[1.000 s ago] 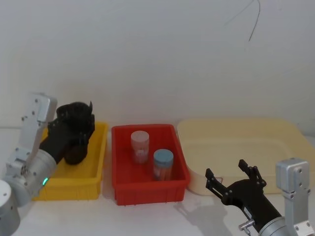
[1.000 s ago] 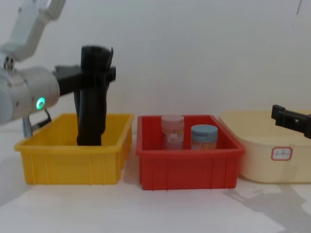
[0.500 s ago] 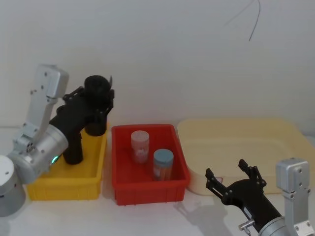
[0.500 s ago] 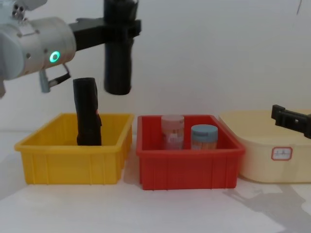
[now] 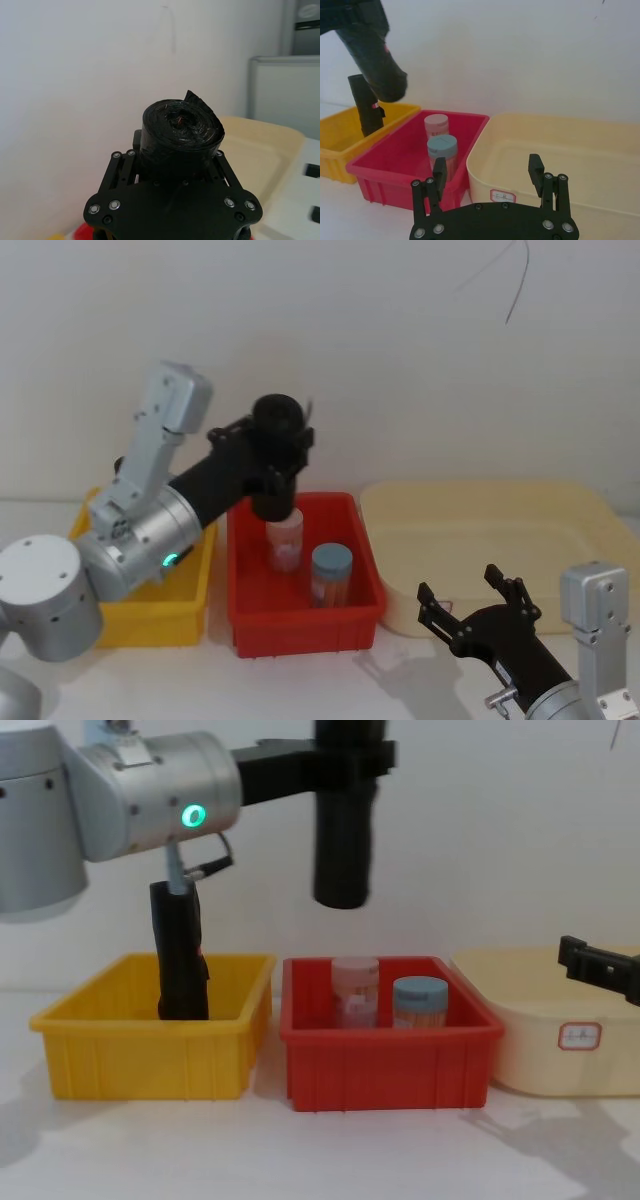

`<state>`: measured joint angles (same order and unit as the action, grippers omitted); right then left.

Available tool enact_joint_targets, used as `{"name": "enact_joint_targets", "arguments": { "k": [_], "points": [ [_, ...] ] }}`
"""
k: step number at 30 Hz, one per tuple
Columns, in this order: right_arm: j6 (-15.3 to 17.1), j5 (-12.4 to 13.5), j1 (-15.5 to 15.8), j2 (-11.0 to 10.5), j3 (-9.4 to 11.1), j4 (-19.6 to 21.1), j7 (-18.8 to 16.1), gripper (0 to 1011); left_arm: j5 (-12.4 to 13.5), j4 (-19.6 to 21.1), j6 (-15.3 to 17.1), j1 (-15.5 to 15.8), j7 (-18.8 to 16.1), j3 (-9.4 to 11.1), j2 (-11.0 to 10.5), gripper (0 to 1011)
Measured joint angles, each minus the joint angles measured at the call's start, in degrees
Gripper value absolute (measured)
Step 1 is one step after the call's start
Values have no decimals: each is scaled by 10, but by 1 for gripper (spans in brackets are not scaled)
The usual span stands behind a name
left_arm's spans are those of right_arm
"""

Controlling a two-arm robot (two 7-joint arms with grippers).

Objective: Pick up the garbage bag with the one hand and transfer it to the other hand.

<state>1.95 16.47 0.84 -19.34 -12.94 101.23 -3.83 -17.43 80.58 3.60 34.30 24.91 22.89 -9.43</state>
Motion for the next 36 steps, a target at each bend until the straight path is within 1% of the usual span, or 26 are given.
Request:
{"name": "enact_joint_targets", "arguments": {
  "k": [7,8,11,12,15,21,27,36],
  "points": [
    [0,0,0,0,0,0,0,1002,-20,-20,14,15,38,24,16,486],
    [0,0,0,0,0,0,0,1001,-25,-27,17,19,46,30,21,486],
    [0,0,0,0,0,0,0,1001,-34,-40,25,25,62,40,30,486],
    [0,0,0,0,0,0,0,1001,-34,-40,25,25,62,40,30,486],
    [0,0,0,0,0,0,0,1001,-49,-59,36,35,83,52,43,486],
    [0,0,0,0,0,0,0,1001,-70,-88,52,47,111,66,62,486],
    [0,0,0,0,0,0,0,1001,-82,-104,61,53,121,75,73,486],
    [0,0,0,0,0,0,0,1001,-91,-112,63,54,124,81,78,486]
  ]
}}
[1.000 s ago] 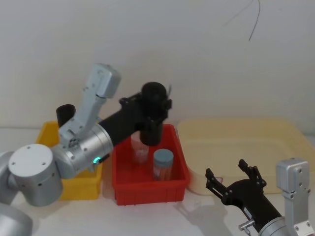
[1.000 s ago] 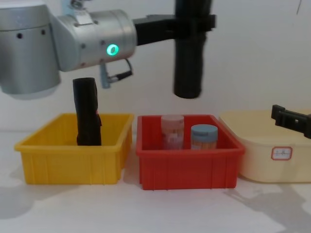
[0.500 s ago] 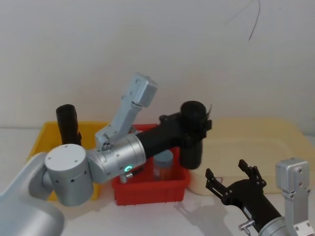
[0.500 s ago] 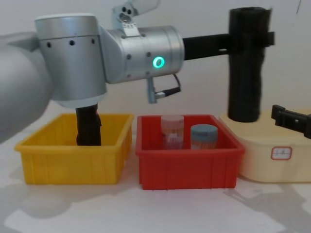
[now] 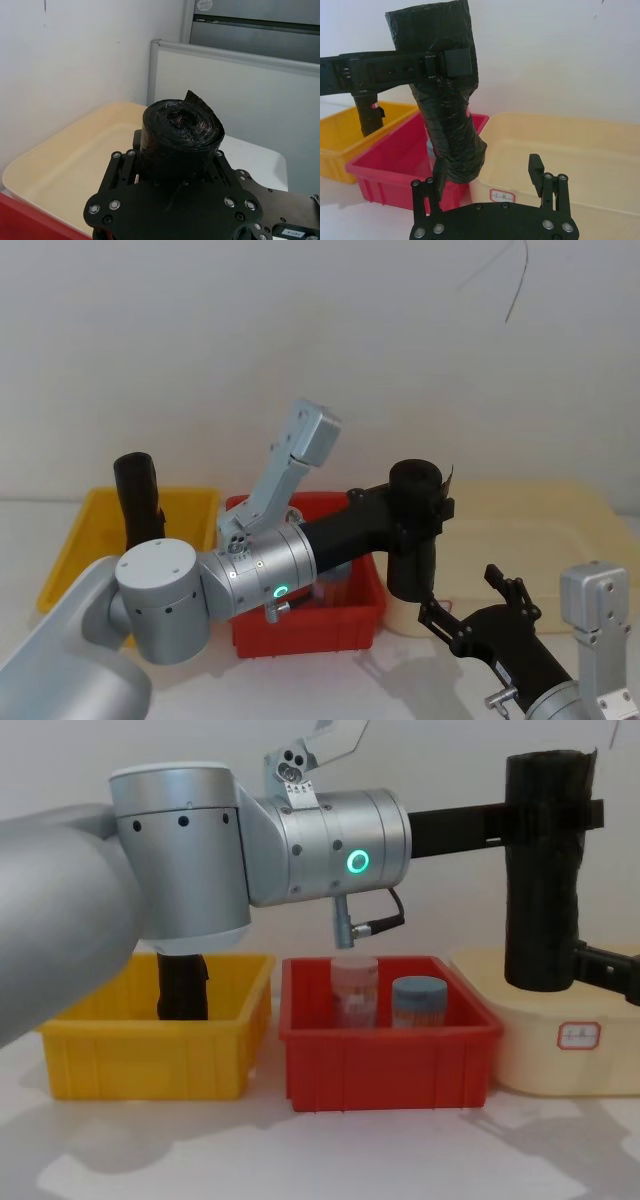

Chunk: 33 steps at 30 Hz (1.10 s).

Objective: Pick up the garbage bag with the one hand and transfer it to the other hand.

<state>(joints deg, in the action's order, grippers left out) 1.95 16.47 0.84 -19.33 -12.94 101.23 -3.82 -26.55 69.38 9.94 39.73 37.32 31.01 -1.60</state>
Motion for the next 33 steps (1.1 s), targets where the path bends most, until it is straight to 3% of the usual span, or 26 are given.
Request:
{"name": "enact_joint_targets", "arguments": {
  "k": [14,33],
  "points": [
    [0,-4,0,-2,-1,2,-2,1001,-8,-4,-1,1,2,7,1,486],
    [7,-37,-13,-18,-23,16,-32,1001,-10,-6,-2,2,4,9,1,486]
  ]
}}
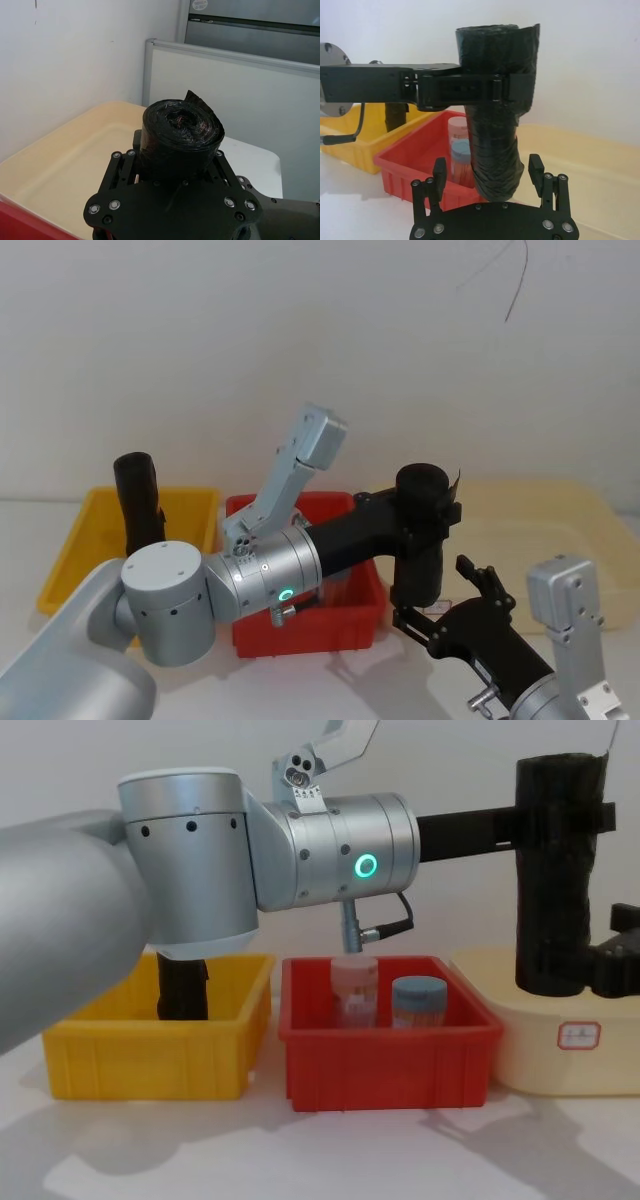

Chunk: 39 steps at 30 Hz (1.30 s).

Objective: Pick up the garbage bag with the one hand and transfer it to the other hand.

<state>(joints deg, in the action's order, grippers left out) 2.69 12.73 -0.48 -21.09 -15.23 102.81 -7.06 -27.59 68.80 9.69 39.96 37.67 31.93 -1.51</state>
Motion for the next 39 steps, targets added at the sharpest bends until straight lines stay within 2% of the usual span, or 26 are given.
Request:
{"name": "enact_joint_targets", "arguments": {
  "k": [16,33,36,39],
  "points": [
    [4,-13,-24,7,-3,-22,-12,1001,-1,0,-1,0,0,1,0,486],
    [17,-17,-80,24,-1,-65,-34,1001,-1,0,-1,0,0,1,0,486],
    [22,-15,-87,27,-1,-69,-37,969,-1,0,0,0,0,1,0,486],
    [28,-12,-97,32,0,-77,-42,890,-1,0,0,0,0,1,0,486]
  ]
}}
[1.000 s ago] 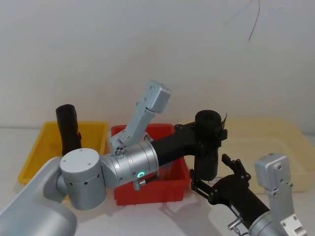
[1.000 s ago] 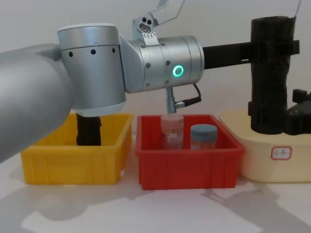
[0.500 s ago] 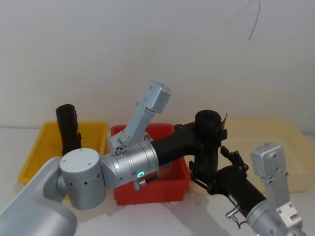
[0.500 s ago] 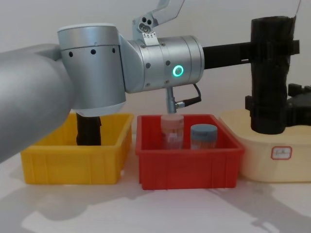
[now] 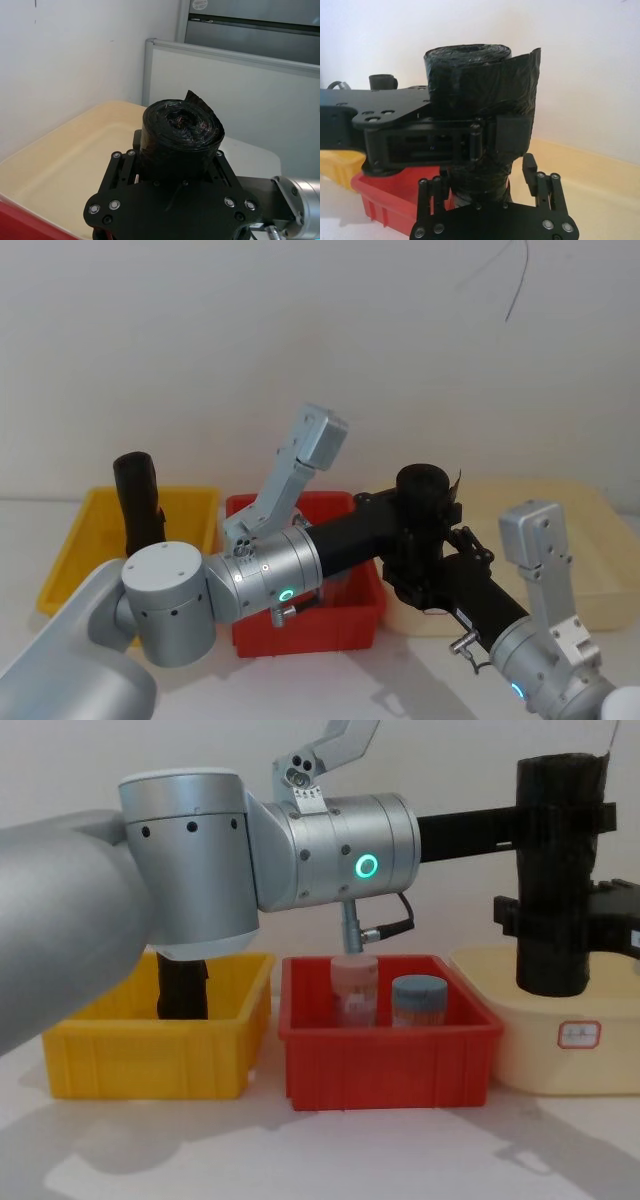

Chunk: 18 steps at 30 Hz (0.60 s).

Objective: Pick up the garbage bag with the one hand and transfer it to the other hand.

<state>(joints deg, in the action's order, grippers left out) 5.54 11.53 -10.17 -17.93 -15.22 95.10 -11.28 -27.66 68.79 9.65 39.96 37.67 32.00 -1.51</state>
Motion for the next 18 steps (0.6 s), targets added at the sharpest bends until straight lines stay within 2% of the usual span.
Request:
{"name": "enact_joint_targets", "arguments": {
  "k": [3,6,8,10,18],
  "points": [
    [4,2,-5,3,1,-4,-2,824,0,0,0,0,0,0,0,486],
    [9,5,-10,8,3,-8,-6,714,0,0,0,0,0,0,0,486],
    [11,6,-12,9,3,-9,-7,684,0,0,0,0,0,0,0,486],
    [13,7,-14,11,5,-10,-8,601,0,0,0,0,0,0,0,486],
    [17,7,-17,16,9,-13,-10,529,0,0,0,0,0,0,0,486]
  ]
}}
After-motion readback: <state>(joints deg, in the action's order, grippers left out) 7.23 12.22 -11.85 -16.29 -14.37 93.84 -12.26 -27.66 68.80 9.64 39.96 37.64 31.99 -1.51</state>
